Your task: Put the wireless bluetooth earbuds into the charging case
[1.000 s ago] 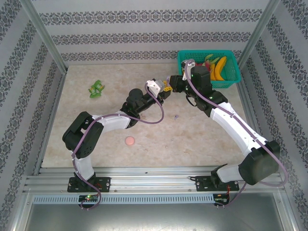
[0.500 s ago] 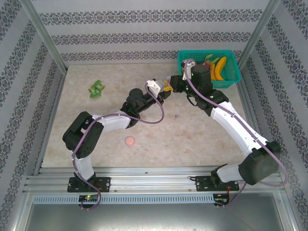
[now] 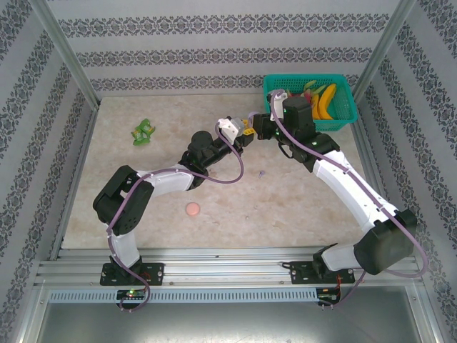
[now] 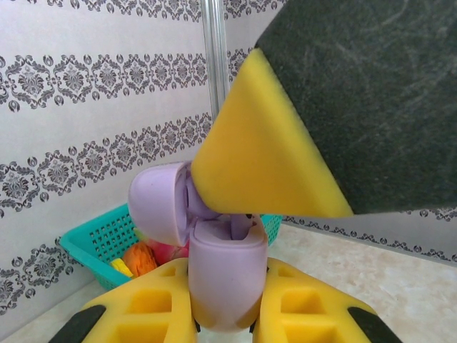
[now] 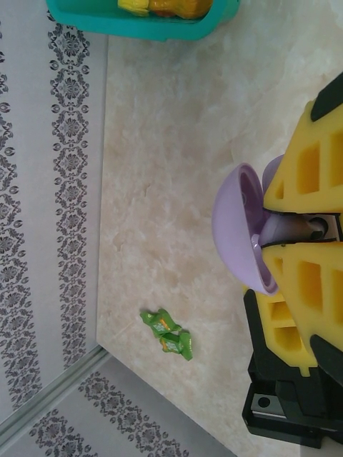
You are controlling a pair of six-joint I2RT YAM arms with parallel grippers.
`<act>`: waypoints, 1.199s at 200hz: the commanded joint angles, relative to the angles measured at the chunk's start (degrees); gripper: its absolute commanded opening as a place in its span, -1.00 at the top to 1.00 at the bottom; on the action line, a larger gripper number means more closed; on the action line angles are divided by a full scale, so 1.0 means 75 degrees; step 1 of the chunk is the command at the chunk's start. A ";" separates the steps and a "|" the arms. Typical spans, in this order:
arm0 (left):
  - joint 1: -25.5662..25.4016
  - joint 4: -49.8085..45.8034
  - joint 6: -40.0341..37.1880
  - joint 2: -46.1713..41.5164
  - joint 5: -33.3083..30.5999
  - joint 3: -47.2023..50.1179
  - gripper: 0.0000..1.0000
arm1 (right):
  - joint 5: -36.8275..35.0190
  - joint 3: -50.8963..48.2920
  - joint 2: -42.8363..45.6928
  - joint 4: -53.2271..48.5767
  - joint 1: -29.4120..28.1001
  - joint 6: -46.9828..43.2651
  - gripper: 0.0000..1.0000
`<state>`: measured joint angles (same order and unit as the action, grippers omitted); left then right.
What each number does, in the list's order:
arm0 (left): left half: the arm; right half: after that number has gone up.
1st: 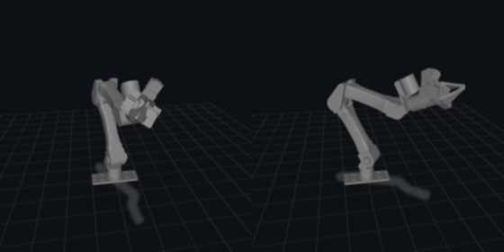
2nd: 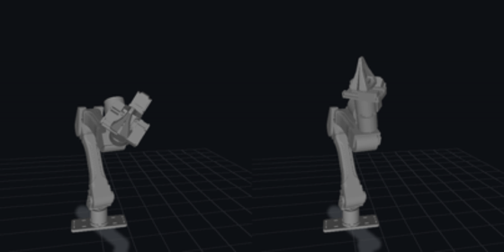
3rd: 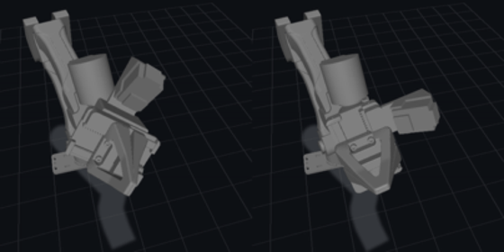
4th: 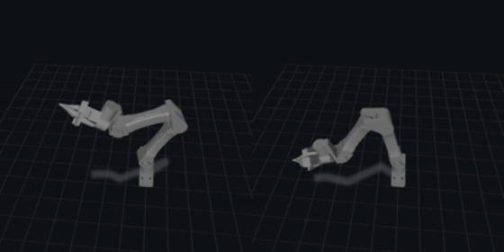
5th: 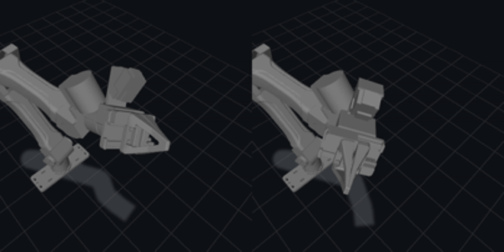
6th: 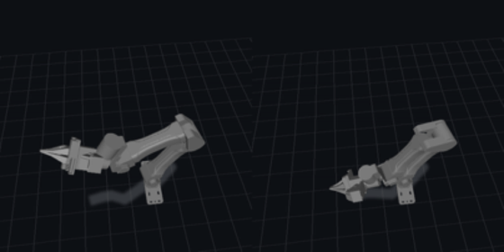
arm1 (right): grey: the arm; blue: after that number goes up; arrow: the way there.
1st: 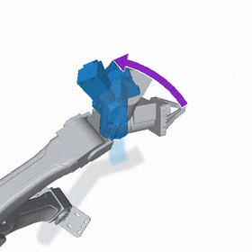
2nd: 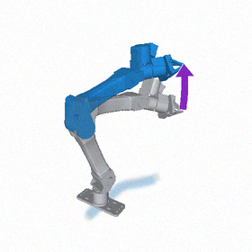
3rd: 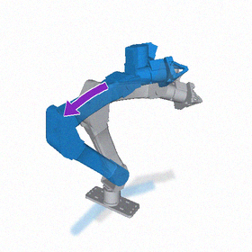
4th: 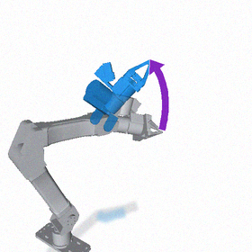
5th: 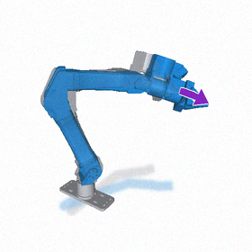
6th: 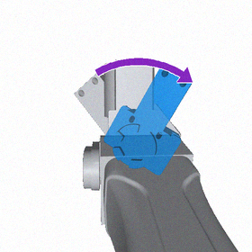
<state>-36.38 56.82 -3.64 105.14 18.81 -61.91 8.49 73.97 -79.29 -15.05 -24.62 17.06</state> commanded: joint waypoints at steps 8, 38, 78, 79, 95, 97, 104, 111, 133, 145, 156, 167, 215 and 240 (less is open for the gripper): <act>-0.0095 0.0575 0.0040 -0.0063 0.0159 -0.0400 1.00 | 0.0366 0.0185 -0.0152 -0.0485 -0.0161 -0.0269 0.75; -0.0101 0.0579 0.0075 -0.0037 0.0152 -0.0406 1.00 | 0.0491 0.0316 -0.0273 -0.0530 -0.0220 -0.0294 0.72; -0.0095 0.0616 0.0116 -0.0015 0.0119 -0.0359 1.00 | 0.0509 0.0527 -0.0338 -0.0573 -0.0221 -0.0160 0.42; -0.0095 0.0616 0.0119 -0.0015 0.0118 -0.0359 1.00 | 0.0515 0.0529 -0.0333 -0.0567 -0.0221 -0.0157 0.41; -0.0095 0.0657 0.0142 0.0002 0.0109 -0.0335 1.00 | 0.0515 0.0606 -0.0347 -0.0515 -0.0200 -0.0024 0.32; -0.0095 0.0661 0.0145 0.0007 0.0098 -0.0329 1.00 | 0.0525 0.0617 -0.0344 -0.0505 -0.0204 -0.0001 0.31; -0.0095 0.0674 0.0166 0.0004 0.0103 -0.0330 1.00 | 0.0544 0.0647 -0.0357 -0.0470 -0.0187 0.0049 0.28; -0.0095 0.0688 0.0169 0.0002 0.0095 -0.0313 1.00 | 0.0549 0.0687 -0.0362 -0.0466 -0.0186 0.0093 0.26; -0.0095 0.0698 0.0204 0.0014 0.0085 -0.0290 1.00 | 0.0555 0.0776 -0.0361 -0.0408 -0.0133 0.0242 0.18; -0.0095 0.0718 0.0216 0.0020 0.0077 -0.0280 1.00 | 0.0544 0.0800 -0.0344 -0.0341 -0.0067 0.0363 0.15; -0.0095 0.0743 0.0238 0.0019 0.0070 -0.0266 1.00 | 0.0571 0.0824 -0.0321 -0.0285 0.0015 0.0513 0.11; -0.0095 0.0757 0.0257 0.0020 0.0072 -0.0249 1.00 | 0.0602 0.0856 -0.0293 -0.0223 0.0094 0.0664 0.08; -0.0094 0.0803 0.0274 -0.0010 0.0060 -0.0160 1.00 | 0.1023 0.0965 -0.0086 0.0083 0.0489 0.1293 0.00; -0.0095 0.0847 0.0263 -0.0038 0.0043 -0.0069 1.00 | 0.1218 0.0878 0.0160 0.0190 0.0671 0.1617 -0.02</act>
<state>-36.38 59.22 -2.55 105.27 18.39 -62.19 14.70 79.40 -81.08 -16.16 -20.67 25.50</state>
